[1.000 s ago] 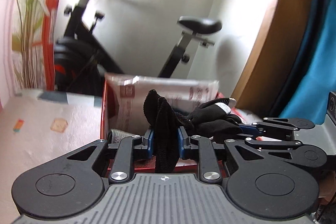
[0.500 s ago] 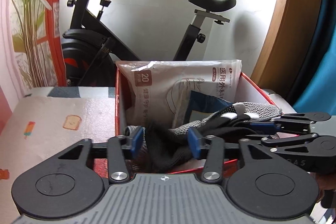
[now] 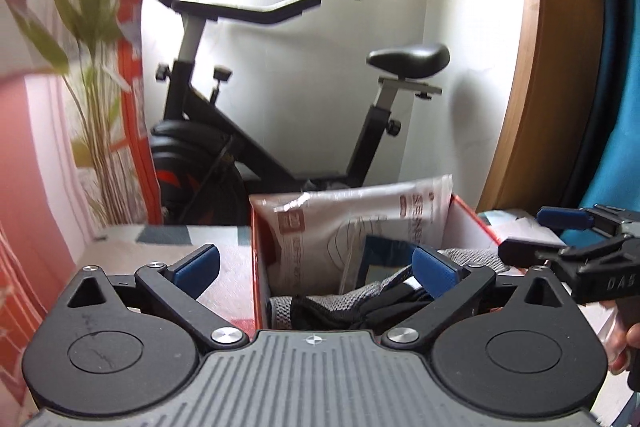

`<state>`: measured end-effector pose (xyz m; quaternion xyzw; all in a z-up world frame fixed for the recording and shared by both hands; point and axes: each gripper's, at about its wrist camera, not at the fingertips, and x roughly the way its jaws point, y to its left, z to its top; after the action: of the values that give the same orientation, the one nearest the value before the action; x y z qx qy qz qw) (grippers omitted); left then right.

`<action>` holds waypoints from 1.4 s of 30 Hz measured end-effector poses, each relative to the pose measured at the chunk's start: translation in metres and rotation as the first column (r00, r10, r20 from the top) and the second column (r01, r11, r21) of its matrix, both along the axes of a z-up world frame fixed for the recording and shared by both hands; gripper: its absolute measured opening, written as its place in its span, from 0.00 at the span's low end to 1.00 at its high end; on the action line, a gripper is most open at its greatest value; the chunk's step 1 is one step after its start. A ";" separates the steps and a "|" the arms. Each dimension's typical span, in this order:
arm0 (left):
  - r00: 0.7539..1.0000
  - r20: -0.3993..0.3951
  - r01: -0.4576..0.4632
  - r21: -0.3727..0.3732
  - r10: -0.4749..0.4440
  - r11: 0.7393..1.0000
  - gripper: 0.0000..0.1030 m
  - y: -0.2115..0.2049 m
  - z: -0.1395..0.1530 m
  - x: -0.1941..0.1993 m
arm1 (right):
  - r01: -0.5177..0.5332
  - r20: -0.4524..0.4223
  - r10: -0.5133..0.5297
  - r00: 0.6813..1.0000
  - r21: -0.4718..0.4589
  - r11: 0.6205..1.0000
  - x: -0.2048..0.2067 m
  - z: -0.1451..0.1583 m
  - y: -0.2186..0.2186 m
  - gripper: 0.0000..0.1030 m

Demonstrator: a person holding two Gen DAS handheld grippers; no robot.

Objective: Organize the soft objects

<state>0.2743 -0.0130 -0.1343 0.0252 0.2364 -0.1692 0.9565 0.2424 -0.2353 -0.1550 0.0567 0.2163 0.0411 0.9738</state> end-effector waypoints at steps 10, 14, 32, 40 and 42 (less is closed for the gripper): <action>0.997 0.067 -0.026 -0.060 0.030 0.998 1.00 0.006 0.049 -0.058 | 0.039 0.149 -0.038 0.988 -0.002 0.999 -0.060 0.063 0.008 1.00; 0.986 0.131 -0.105 -0.026 0.108 0.994 1.00 0.004 0.069 -0.093 | 0.054 0.189 -0.055 0.980 0.009 0.999 -0.092 0.085 0.014 1.00; 0.945 0.231 -0.235 -0.020 0.233 0.972 1.00 0.017 0.131 -0.212 | 0.169 0.228 -0.167 0.959 0.011 0.986 -0.219 0.139 0.063 1.00; 0.935 0.241 -0.259 -0.037 0.260 0.965 1.00 0.018 0.133 -0.230 | 0.154 0.249 -0.154 0.956 0.019 0.988 -0.243 0.150 0.070 1.00; 0.935 0.246 -0.255 -0.035 0.256 0.966 1.00 0.016 0.135 -0.236 | 0.159 0.249 -0.159 0.955 0.021 0.987 -0.247 0.151 0.070 1.00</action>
<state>0.0388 0.0026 0.0006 0.0141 0.1157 -0.0393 0.9924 -0.0042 -0.1656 -0.0037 0.0688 0.0866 -0.0303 0.9934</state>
